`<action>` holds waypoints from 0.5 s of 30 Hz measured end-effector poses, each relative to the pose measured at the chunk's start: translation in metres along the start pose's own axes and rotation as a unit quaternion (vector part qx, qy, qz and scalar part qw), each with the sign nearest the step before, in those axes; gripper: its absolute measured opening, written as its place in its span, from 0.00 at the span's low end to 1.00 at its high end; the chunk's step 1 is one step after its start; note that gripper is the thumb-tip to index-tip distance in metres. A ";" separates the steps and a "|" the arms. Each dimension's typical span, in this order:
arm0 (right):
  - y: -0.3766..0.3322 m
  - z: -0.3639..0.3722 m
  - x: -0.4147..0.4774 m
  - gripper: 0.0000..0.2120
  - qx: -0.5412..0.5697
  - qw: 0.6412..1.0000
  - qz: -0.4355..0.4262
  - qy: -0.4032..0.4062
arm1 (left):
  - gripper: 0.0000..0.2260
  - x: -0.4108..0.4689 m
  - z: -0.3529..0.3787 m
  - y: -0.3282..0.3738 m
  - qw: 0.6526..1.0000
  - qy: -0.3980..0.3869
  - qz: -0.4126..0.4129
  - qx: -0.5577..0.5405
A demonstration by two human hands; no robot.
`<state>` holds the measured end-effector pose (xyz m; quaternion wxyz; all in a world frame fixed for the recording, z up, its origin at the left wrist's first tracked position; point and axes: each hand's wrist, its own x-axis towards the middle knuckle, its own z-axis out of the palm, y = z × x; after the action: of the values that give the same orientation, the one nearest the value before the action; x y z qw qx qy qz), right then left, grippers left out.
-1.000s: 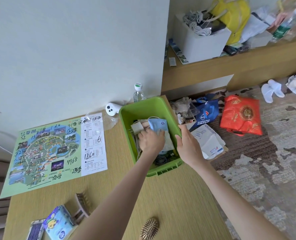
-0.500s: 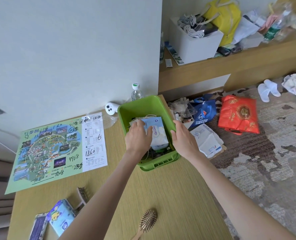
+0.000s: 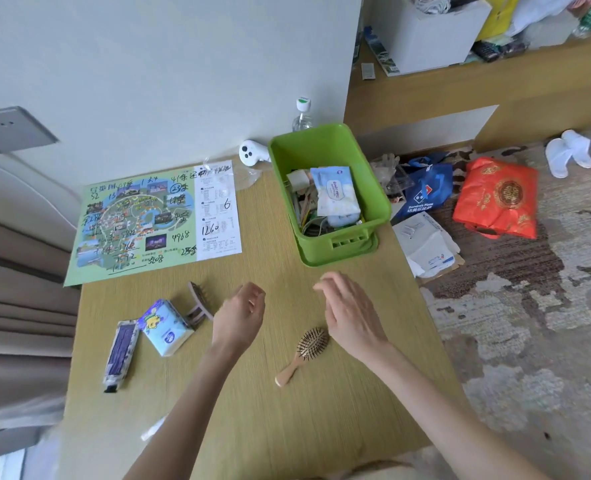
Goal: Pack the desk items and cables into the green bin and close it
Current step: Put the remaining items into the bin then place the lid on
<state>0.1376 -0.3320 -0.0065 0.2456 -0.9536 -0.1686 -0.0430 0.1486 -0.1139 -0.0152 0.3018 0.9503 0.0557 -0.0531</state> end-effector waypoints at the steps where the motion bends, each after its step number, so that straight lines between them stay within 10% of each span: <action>1: -0.007 0.011 -0.010 0.18 0.005 0.999 -0.017 -0.041 | 0.06 -0.012 0.002 -0.012 1.000 -0.011 -0.006 0.018; 7: -0.031 0.060 -0.051 0.16 -0.050 0.969 -0.102 -0.222 | 0.10 -0.073 -0.003 -0.068 0.996 -0.016 -0.072 0.058; 15: -0.044 0.086 -0.059 0.18 -0.182 0.946 -0.129 -0.237 | 0.18 -0.115 -0.011 -0.115 0.977 -0.083 -0.151 0.125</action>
<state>0.0671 -0.2718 -0.0719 0.0136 -0.9346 -0.3334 0.1231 0.0202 -0.0221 -0.0562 0.1732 0.9533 0.1663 -0.1831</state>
